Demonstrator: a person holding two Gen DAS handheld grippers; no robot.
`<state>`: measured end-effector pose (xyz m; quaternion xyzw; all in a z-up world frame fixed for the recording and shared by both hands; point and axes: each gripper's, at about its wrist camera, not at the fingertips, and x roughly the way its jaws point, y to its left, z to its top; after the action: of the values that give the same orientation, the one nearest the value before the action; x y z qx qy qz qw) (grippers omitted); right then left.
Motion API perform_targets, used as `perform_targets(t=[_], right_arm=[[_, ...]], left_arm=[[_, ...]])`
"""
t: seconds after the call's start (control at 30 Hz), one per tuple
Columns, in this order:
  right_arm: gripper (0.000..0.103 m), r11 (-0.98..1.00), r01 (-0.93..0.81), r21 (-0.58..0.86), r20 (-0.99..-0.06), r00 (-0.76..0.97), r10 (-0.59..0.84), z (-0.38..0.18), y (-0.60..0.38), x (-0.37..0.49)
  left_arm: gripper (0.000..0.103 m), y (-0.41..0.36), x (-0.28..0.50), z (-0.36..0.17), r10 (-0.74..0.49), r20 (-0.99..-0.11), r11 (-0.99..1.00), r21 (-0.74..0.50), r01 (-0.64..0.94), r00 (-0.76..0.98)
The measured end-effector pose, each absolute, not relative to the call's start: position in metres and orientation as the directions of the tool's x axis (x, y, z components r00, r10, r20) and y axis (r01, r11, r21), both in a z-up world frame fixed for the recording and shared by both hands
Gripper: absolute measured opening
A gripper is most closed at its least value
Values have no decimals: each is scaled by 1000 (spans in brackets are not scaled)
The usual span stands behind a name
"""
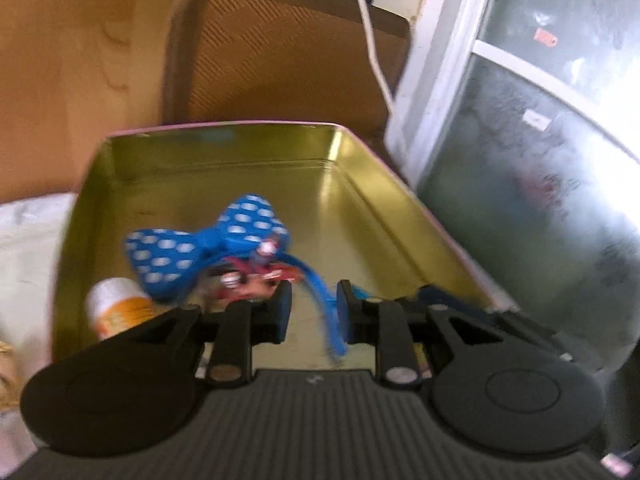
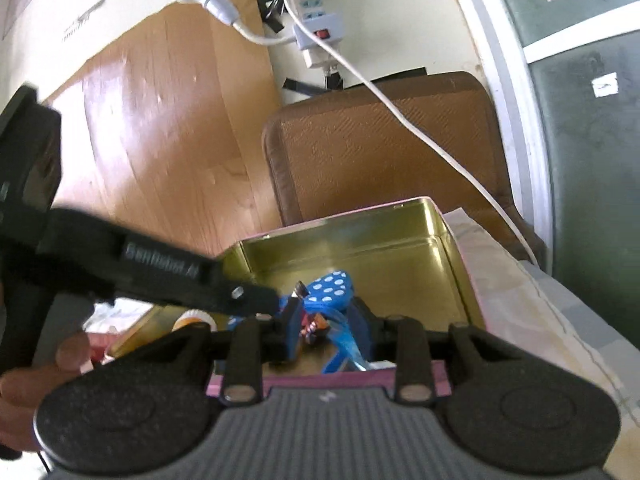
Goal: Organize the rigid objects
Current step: 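Carry the blue-capped lighter into the pink tin and open the right gripper, then move the left gripper back to the white charger and position around it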
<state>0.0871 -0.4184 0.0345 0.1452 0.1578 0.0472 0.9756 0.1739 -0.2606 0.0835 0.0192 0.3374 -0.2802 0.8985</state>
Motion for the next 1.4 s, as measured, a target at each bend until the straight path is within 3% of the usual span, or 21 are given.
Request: perform_targets(t=[0.13, 0.5, 1.4], right_arm=[[28, 946, -59, 320, -283, 947, 155, 39, -411, 78], [33, 926, -106, 363, -264, 941, 211, 48, -366, 45], [36, 932, -207, 298, -386, 867, 316, 43, -243, 28]], left_arm=[[27, -244, 153, 88, -408, -598, 877, -48, 477, 690], [31, -182, 105, 92, -292, -542, 922, 60, 383, 788], [33, -52, 74, 53, -149, -545, 983, 6, 182, 825]])
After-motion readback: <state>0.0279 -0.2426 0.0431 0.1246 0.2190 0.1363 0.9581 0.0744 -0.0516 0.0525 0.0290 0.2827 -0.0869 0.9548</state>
